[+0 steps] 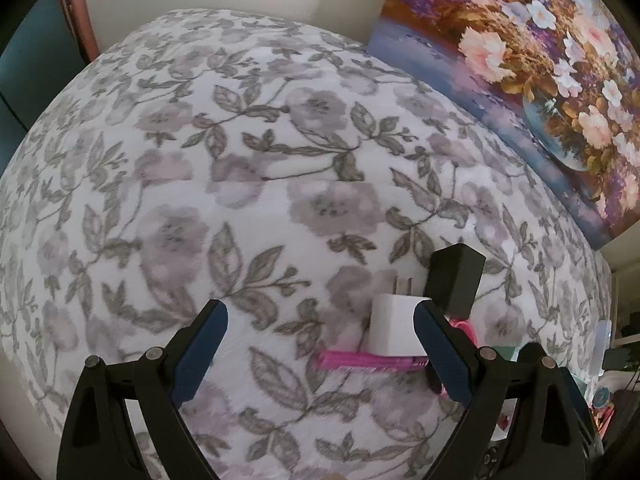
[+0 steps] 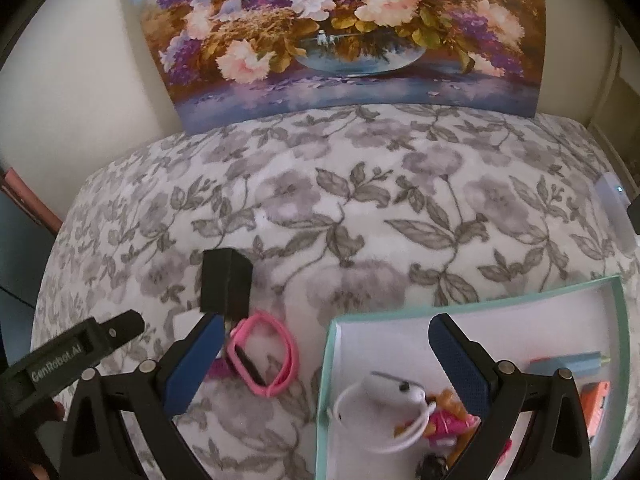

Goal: Organize rigid objects
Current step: 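Close the left gripper on the white charger while the right gripper approaches the black charger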

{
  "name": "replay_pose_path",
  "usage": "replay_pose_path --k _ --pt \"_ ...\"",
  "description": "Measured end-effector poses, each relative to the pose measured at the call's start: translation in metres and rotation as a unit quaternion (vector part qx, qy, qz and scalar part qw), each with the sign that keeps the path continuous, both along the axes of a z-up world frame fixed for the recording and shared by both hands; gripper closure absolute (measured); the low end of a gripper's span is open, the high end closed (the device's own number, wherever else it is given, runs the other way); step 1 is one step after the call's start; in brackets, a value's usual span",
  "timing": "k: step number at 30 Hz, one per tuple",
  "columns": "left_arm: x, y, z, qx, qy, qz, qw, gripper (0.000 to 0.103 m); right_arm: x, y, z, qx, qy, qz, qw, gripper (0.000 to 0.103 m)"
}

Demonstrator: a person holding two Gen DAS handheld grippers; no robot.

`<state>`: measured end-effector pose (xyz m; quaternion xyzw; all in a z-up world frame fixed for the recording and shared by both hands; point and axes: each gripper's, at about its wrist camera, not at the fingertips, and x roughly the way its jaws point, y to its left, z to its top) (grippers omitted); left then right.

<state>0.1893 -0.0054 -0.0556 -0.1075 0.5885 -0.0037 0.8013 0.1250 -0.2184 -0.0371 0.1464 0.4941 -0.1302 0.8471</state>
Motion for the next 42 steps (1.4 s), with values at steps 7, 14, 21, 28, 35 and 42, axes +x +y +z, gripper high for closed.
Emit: replay_pose_path --k 7,14,21,28,35,42 --pt "0.013 -0.017 -0.006 0.006 -0.006 -0.014 0.9999 0.009 0.016 -0.012 -0.011 0.000 0.002 0.001 1.000 0.000" --pt "0.017 -0.015 -0.016 0.012 0.009 -0.012 0.9998 0.009 0.018 -0.021 -0.011 -0.007 0.001 -0.002 1.000 0.000" --pt "0.014 -0.016 -0.014 -0.004 0.012 -0.016 0.9998 0.009 0.014 -0.022 -0.008 -0.010 0.001 -0.001 1.000 0.000" --pt "0.012 -0.023 -0.022 -0.004 0.026 -0.031 0.9992 0.009 0.010 -0.028 -0.007 -0.008 0.003 -0.007 1.000 0.000" --pt "0.013 -0.036 -0.028 -0.003 0.035 -0.055 0.9979 0.009 0.008 -0.033 -0.008 -0.005 0.006 -0.016 1.000 0.000" --pt "0.012 -0.044 -0.036 0.000 0.041 -0.062 0.9972 0.009 0.008 -0.033 -0.011 -0.006 0.013 -0.014 1.000 0.000"
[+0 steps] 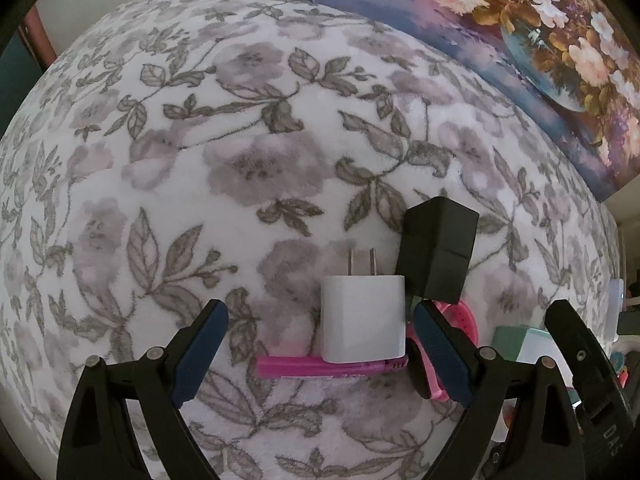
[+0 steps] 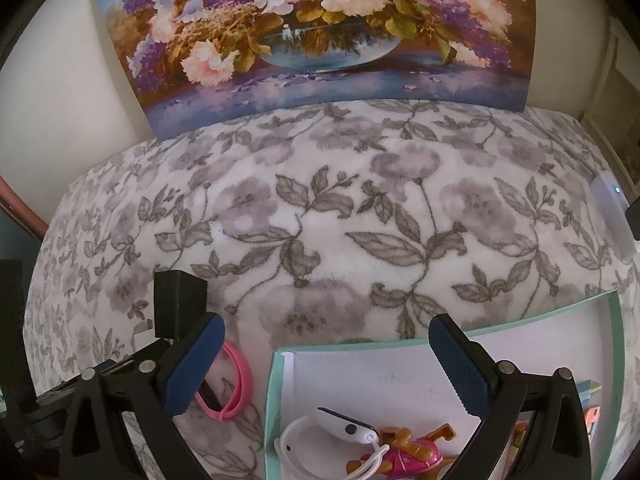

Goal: Organize rigid objects
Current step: 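Close the left gripper on the white charger while the right gripper approaches the black charger, then close the right gripper on the black charger while the left gripper holds the white charger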

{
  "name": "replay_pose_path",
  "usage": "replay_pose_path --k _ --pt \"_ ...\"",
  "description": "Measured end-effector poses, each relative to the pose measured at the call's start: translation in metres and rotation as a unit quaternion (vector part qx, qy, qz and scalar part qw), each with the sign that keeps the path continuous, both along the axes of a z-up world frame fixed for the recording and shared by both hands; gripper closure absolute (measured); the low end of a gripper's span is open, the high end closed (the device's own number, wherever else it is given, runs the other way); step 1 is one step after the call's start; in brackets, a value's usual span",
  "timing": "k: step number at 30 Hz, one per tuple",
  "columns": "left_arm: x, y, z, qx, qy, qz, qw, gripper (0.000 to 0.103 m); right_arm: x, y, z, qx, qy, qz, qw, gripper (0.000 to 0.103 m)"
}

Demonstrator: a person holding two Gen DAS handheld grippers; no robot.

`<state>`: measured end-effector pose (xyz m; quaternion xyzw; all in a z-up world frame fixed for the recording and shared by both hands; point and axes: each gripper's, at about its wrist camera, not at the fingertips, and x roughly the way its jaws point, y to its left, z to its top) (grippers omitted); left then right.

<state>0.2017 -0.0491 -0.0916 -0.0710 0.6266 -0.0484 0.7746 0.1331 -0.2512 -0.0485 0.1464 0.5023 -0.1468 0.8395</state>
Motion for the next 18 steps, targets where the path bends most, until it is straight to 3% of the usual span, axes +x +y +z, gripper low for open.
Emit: replay_pose_path --k 2,7,9,14,18 --pt "0.000 0.000 0.000 0.003 -0.002 0.002 1.0000 0.009 0.000 0.000 -0.001 0.001 0.001 0.000 1.000 0.000" --pt "-0.003 -0.004 0.002 -0.003 -0.007 -0.006 1.0000 0.023 0.000 0.001 0.000 0.000 0.002 0.002 1.000 0.000" --pt "-0.004 -0.006 0.004 -0.011 -0.005 -0.010 0.9999 0.036 0.000 0.001 0.000 0.000 0.002 0.002 1.000 0.000" --pt "-0.005 -0.014 0.006 -0.029 -0.004 -0.026 0.9993 0.056 0.000 0.000 0.000 0.001 0.002 0.003 1.000 0.000" --pt "-0.005 -0.016 0.005 -0.033 -0.003 -0.027 0.9991 0.058 -0.001 0.001 0.000 0.001 0.002 0.003 1.000 0.000"
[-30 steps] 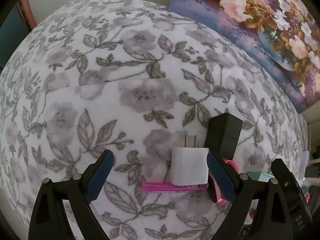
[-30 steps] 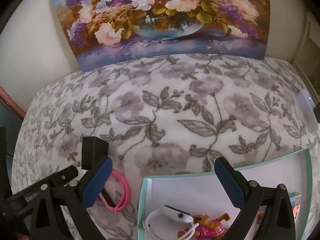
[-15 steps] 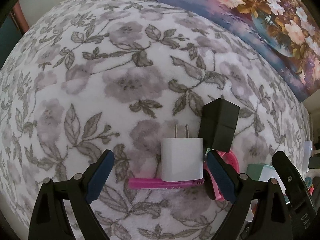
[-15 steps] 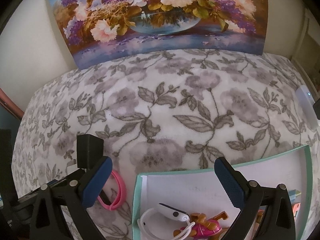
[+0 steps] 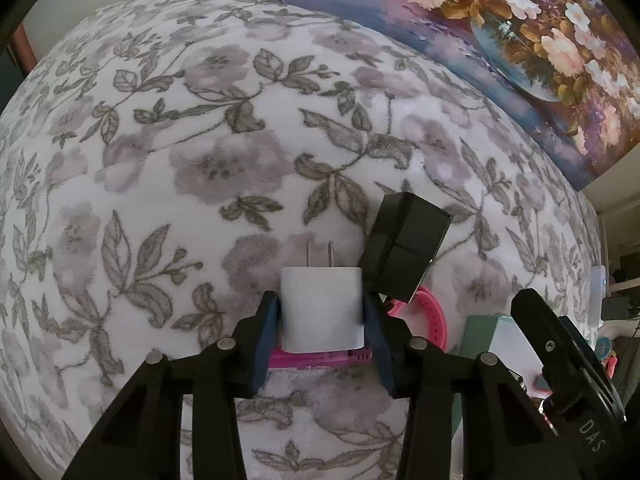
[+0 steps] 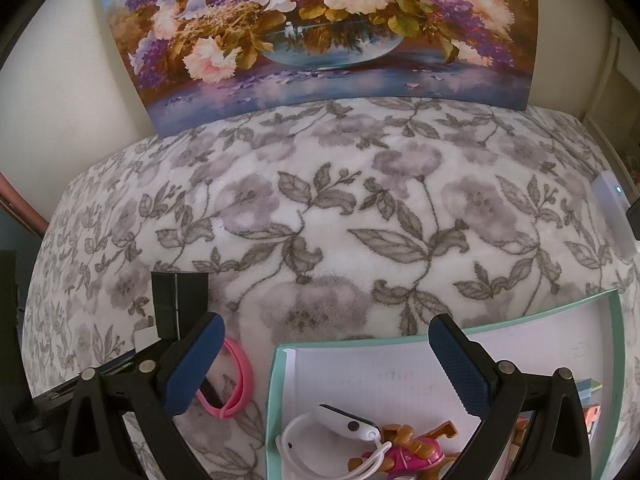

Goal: Organize rigid objects
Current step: 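Close the right gripper on the black charger while the left gripper holds the white charger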

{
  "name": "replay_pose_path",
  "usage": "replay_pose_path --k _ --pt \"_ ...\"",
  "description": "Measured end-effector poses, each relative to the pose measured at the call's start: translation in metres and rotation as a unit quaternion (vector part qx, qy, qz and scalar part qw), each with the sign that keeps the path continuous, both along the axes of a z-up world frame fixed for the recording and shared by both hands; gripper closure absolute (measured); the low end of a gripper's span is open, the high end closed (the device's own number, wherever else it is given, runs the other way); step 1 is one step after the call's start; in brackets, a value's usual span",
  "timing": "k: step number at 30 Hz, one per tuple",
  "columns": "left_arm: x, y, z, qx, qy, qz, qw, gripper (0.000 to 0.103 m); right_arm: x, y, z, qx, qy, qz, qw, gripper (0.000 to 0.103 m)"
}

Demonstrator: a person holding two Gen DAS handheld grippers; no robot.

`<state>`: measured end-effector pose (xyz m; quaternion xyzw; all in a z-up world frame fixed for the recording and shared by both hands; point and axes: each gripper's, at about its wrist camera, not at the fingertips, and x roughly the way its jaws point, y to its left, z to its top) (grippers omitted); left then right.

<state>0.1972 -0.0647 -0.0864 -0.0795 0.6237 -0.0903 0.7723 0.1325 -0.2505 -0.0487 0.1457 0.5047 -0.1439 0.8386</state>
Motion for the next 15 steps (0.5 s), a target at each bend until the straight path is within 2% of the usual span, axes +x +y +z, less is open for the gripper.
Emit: replay_pose_path --k 8,15 --pt "0.002 0.015 0.000 -0.004 -0.002 0.017 0.9998 0.058 0.000 0.005 0.001 -0.001 -0.006 0.007 1.000 0.000" --pt "0.006 0.039 -0.001 -0.010 -0.005 0.046 0.9989 0.058 0.007 0.027 0.006 0.008 -0.023 0.041 0.999 0.000"
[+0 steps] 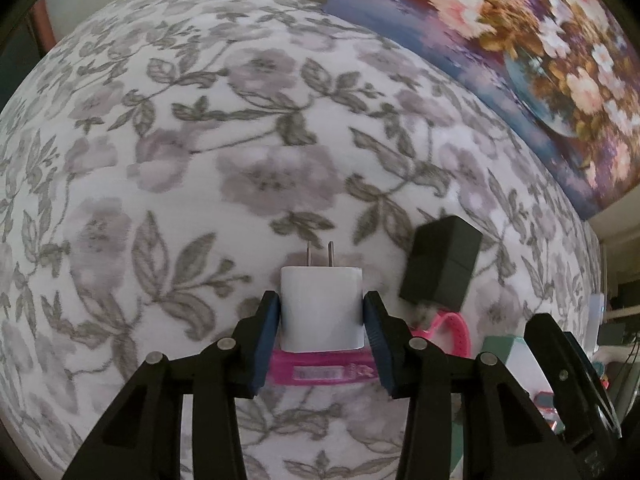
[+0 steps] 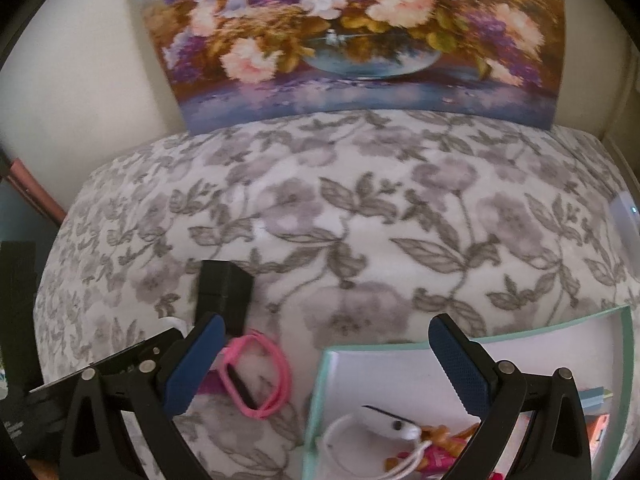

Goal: Organize rigid objects
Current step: 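Close the right gripper on the black charger while the left gripper holds the white charger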

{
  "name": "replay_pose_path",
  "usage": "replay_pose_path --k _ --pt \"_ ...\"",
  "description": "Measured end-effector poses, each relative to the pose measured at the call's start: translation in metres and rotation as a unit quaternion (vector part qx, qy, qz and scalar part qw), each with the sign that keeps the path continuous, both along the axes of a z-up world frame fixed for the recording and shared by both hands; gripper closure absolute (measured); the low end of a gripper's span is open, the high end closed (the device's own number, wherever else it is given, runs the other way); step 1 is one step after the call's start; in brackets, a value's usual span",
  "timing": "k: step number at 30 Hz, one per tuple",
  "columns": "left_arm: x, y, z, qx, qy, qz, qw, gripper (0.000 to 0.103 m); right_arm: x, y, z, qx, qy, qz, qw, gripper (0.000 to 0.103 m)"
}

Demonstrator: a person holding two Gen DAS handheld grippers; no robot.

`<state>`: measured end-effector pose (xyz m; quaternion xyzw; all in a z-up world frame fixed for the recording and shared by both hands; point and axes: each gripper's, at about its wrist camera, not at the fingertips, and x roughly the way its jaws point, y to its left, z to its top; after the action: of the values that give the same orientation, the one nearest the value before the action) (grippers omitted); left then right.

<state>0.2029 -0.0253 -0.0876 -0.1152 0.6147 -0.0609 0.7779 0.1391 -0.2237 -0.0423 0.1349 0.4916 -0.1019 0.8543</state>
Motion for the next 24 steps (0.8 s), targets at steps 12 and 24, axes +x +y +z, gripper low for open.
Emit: replay_pose_path --k 12,24 --pt "0.004 0.043 -0.002 -0.019 0.000 0.051 0.9985 0.058 0.029 0.037 -0.010 0.029 0.001 0.034 0.999 0.015" --pt "0.006 0.071 -0.006 -0.019 -0.003 0.074 0.9971 0.057 0.055 0.060 -0.031 0.004 0.031 0.057 0.998 0.045"
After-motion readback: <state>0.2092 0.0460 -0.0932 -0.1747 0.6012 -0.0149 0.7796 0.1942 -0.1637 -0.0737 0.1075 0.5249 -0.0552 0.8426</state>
